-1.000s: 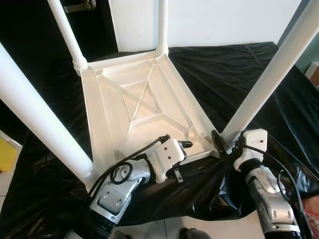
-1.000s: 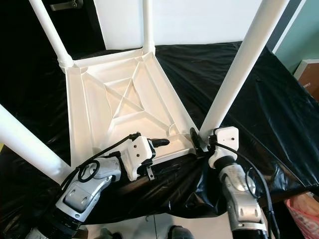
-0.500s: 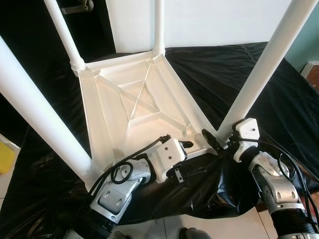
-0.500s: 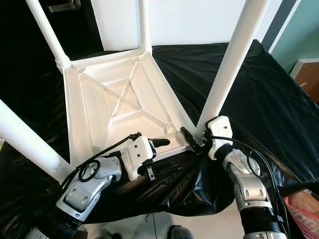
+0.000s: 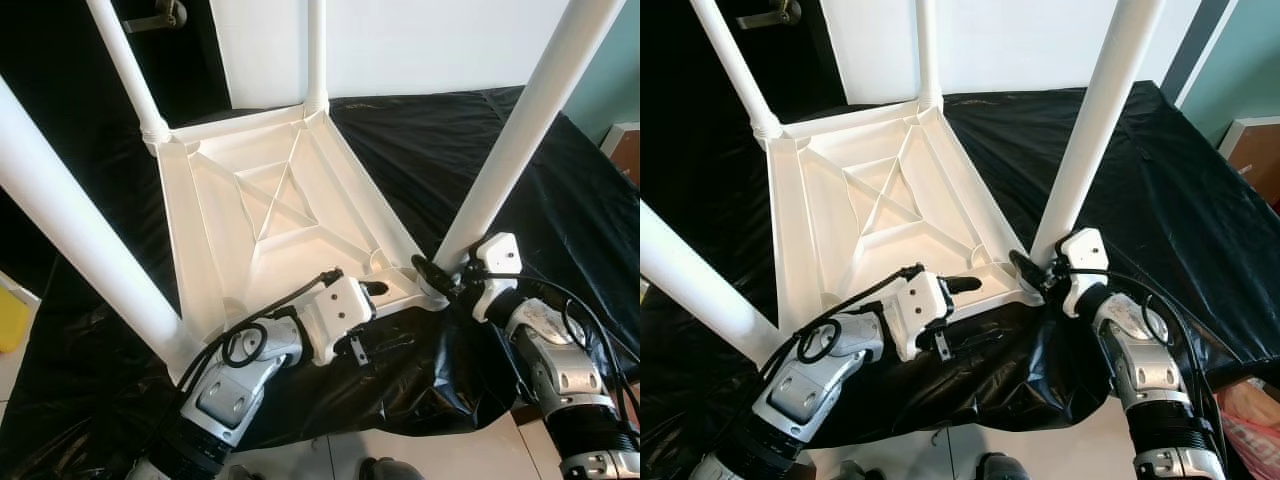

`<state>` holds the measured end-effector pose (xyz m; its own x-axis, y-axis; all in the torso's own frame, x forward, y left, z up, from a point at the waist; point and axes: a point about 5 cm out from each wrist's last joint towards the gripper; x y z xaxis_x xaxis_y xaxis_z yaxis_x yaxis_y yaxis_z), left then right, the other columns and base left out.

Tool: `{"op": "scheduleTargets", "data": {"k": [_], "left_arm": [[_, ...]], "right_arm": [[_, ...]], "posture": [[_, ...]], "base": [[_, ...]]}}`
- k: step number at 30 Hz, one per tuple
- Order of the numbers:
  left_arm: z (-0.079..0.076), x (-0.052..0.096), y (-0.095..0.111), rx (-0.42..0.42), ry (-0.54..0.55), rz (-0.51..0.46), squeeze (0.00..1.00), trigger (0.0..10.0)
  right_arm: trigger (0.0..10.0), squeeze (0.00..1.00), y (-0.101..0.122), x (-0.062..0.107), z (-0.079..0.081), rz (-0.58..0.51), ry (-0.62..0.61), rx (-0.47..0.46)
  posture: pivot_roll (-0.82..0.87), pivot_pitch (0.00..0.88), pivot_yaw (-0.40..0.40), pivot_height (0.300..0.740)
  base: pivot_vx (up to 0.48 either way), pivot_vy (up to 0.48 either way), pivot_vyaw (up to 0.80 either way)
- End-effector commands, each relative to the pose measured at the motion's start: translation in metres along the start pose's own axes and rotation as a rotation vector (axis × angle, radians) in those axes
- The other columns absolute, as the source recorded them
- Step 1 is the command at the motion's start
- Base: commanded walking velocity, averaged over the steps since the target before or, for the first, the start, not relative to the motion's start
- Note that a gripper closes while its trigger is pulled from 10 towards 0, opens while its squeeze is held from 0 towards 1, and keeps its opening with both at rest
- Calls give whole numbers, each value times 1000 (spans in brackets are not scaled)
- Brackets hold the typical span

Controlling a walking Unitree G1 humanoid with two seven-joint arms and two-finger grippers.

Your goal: Building children table

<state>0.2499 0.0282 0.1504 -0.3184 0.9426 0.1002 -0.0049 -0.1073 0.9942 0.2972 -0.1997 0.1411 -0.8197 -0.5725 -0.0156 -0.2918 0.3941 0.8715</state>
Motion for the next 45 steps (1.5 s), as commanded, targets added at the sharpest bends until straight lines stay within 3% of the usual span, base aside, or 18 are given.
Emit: {"op": "scheduleTargets", "data": {"k": [1, 2, 6, 11, 13, 24, 30, 36, 45], "left_arm": [[1, 0, -3, -2, 18, 13, 0, 10000], [1, 0, -3, -1, 16, 13, 0, 10000], [0, 0, -3, 1, 13, 13, 0, 10000], [-2, -1, -4, 8, 6, 13, 0, 10000], [-3, -2, -5, 11, 4, 12, 0, 10000], [-3, -2, -5, 8, -14, 18, 0, 10000], [-2, -1, -5, 2, -17, 23, 0, 10000], [-1, -1, -4, 0, -20, 21, 0, 10000], [-2, 0, -5, -3, -24, 26, 0, 10000]], "right_arm": [[2745, 0, -7, 3, 9, 43, 59, 35], [10000, 0, -10, 5, 10, 54, 46, 19], [10000, 0, -14, 10, 12, 75, -5, -22], [10000, 0, -21, 12, 14, 181, -100, 52], [10000, 0, -23, 13, 15, 206, -141, 40], [10000, 0, -27, 19, 33, 340, -476, -81], [10000, 0, -26, 13, 57, 435, -713, -198], [10000, 0, -19, 5, 68, 422, -730, -263], [10000, 0, -11, 5, 66, 391, -752, -229]], "posture": [[-140, 115, 19, 740], [-141, 118, 19, 740], [-144, 122, 19, 740], [-152, 122, 16, 740], [-154, 122, 19, 740], [-165, 117, 27, 740], [-162, 107, 32, 740], [-161, 104, 36, 740], [-158, 102, 38, 740]], "base": [[0, 0, 0], [0, 0, 0], [0, 0, 0], [0, 0, 0], [0, 0, 0], [0, 0, 0], [0, 0, 0], [0, 0, 0], [0, 0, 0]]}}
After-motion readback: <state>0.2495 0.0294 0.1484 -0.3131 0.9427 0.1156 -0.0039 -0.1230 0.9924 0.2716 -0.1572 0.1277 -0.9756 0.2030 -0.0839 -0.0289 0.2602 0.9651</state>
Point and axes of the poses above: a point about 5 cm out from each wrist's last joint towards the gripper, its own x axis pointing back from the gripper into the wrist, its own y axis along the axis of the wrist's last joint, z = x × y, and after that the axes turned 15 degrees about x, right-handed
